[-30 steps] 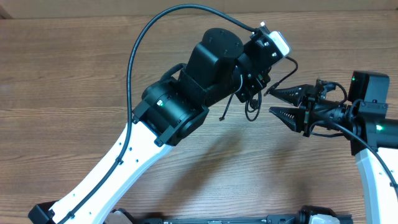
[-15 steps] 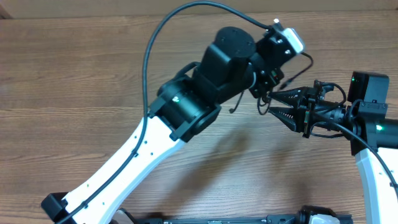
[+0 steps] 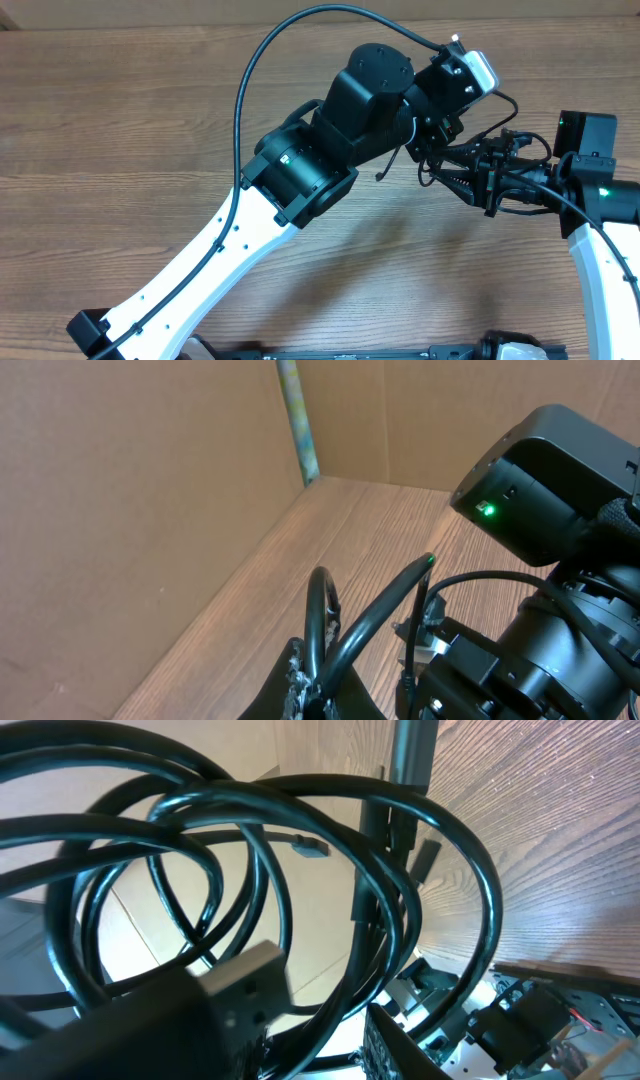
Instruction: Untangle cables
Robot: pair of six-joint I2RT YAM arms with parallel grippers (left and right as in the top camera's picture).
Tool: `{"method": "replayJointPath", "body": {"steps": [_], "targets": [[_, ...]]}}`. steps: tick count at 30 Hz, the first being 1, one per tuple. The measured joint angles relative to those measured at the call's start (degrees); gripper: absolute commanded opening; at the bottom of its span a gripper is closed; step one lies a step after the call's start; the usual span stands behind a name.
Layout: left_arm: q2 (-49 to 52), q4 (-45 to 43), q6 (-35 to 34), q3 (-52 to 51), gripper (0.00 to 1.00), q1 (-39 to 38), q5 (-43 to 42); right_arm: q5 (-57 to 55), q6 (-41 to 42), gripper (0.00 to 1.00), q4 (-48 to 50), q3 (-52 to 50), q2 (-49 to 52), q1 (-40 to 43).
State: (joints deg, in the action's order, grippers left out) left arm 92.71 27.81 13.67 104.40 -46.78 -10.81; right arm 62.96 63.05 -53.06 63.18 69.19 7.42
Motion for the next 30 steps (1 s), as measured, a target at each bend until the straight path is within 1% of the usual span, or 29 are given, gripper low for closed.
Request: {"method": "replayJointPath", "body": {"steps": [12, 30], "targets": [[0.0, 1.7, 0.0, 0.0, 0.04, 0.0, -1.9, -0.4, 0.1, 0.23, 0.5, 0.0, 0.0, 0.0], [0.0, 0.4, 0.0, 0.0, 0.04, 0.0, -6.8, -1.5, 0.1, 0.18, 0.5, 0.0, 0.0, 0.0]]}}
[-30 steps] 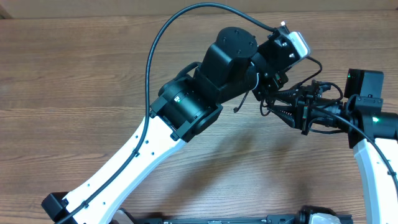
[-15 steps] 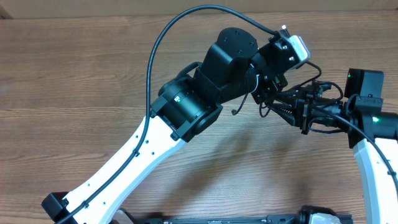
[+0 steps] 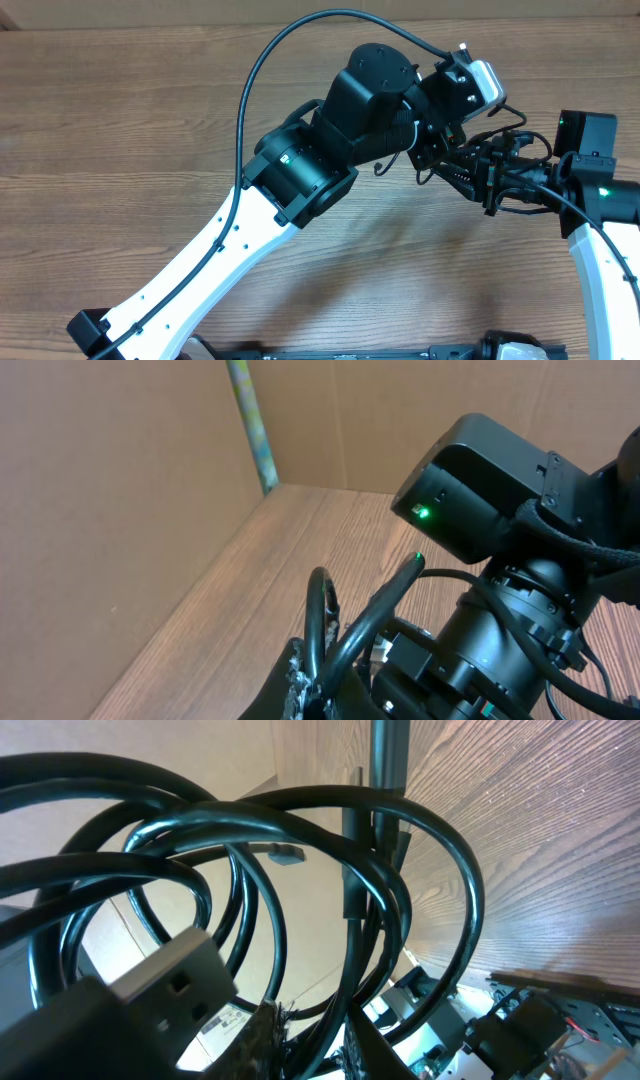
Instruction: Untangle cables
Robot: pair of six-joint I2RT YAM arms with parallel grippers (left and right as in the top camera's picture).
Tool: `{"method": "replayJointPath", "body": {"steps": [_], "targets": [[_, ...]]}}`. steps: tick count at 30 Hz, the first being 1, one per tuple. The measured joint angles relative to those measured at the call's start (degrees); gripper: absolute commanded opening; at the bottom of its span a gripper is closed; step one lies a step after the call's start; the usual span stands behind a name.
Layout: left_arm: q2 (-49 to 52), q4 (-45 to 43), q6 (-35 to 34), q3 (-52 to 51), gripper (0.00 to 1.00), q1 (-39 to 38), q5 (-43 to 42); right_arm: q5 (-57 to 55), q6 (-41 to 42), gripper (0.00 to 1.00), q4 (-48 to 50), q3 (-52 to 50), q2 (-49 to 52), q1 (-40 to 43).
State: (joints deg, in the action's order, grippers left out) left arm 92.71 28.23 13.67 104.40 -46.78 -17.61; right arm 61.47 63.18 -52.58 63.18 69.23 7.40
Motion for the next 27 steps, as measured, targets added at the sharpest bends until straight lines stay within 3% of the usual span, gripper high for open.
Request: {"method": "replayJointPath", "body": {"steps": [10, 13, 27], "targets": [[0.0, 0.0, -0.2, 0.0, 0.04, 0.0, -1.3, -0.2, 0.0, 0.12, 0.0, 0.0, 0.0, 0.0], [0.0, 0.0, -0.4, 0.0, 0.04, 0.0, -1.4, -0.2, 0.0, 0.04, 0.0, 0.0, 0.0, 0.0], [0.0, 0.5, -1.5, 0.0, 0.04, 0.0, -2.8, -0.5, 0.0, 0.04, 0.0, 0.0, 0.0, 0.0]]}}
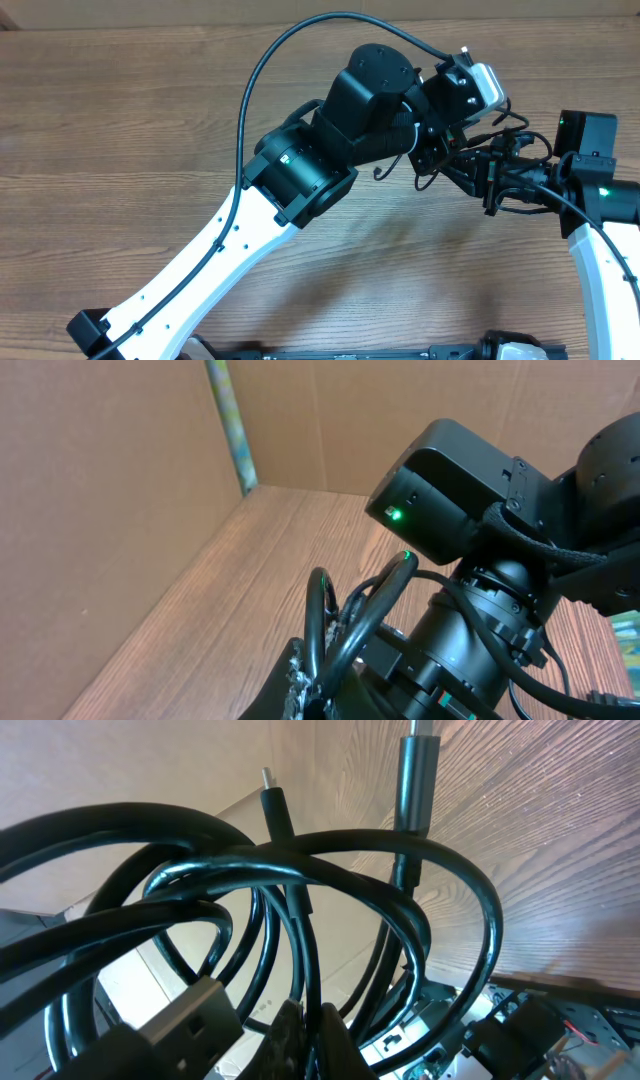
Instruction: Untangle cables
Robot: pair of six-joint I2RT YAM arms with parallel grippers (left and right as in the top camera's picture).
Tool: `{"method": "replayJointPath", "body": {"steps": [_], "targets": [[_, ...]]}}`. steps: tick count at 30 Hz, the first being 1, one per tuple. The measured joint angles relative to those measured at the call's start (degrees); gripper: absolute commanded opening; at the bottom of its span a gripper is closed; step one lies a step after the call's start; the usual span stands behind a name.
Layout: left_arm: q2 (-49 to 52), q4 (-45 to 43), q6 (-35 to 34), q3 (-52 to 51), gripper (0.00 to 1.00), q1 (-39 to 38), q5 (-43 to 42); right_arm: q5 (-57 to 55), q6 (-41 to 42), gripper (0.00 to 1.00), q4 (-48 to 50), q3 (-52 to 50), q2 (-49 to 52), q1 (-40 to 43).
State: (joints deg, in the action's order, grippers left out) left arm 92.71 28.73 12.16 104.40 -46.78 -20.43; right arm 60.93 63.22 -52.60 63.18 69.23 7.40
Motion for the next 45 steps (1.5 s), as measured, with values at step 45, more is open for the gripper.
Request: {"method": "replayJointPath", "body": {"steps": [45], "targets": [[0.0, 10.3, -16.7, 0.0, 0.04, 0.0, 25.9, 2.0, -5.2, 0.04, -0.2, 0.0, -5.0, 0.0]]}}
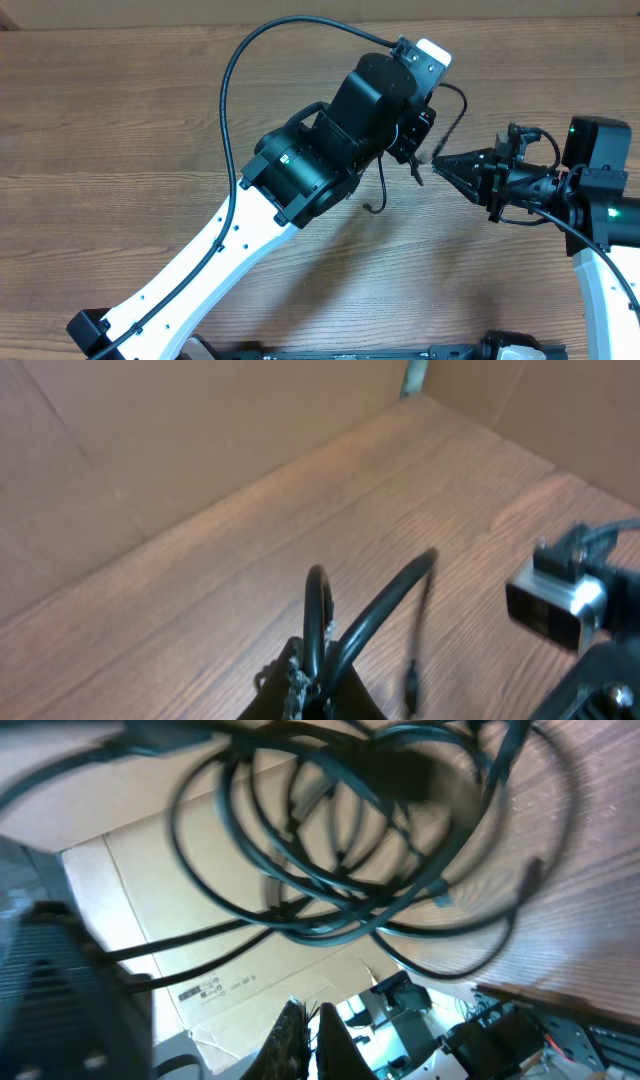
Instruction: Untangle cables
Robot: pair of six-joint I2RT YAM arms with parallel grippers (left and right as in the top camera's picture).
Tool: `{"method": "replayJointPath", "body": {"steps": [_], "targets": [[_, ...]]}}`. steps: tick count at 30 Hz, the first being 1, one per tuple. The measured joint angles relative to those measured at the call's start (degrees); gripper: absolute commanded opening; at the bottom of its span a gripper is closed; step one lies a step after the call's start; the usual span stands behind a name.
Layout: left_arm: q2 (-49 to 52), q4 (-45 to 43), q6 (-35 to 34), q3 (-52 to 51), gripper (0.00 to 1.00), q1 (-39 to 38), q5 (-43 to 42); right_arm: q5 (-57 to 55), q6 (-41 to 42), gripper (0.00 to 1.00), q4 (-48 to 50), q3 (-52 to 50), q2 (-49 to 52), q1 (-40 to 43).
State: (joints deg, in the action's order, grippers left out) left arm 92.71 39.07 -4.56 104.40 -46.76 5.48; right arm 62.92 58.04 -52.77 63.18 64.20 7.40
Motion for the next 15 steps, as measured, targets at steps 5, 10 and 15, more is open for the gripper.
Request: {"method": "replayJointPath", "body": {"steps": [5, 10, 15], "targets": [[0.0, -1.9, 0.0, 0.0, 0.04, 0.4, 0.3, -0.6, -1.4, 0.04, -1.4, 0.0, 0.0, 0.0], [0.0, -3.2, 0.0, 0.0, 0.04, 0.8, 0.4, -1.0, -2.8, 0.04, -1.9, 0.0, 0.0, 0.0], [0.0, -3.6, 0.6, 0.0, 0.04, 0.8, -0.1, -3.0, -3.5, 0.06, -1.9, 0.0, 0.0, 0.0]]}}
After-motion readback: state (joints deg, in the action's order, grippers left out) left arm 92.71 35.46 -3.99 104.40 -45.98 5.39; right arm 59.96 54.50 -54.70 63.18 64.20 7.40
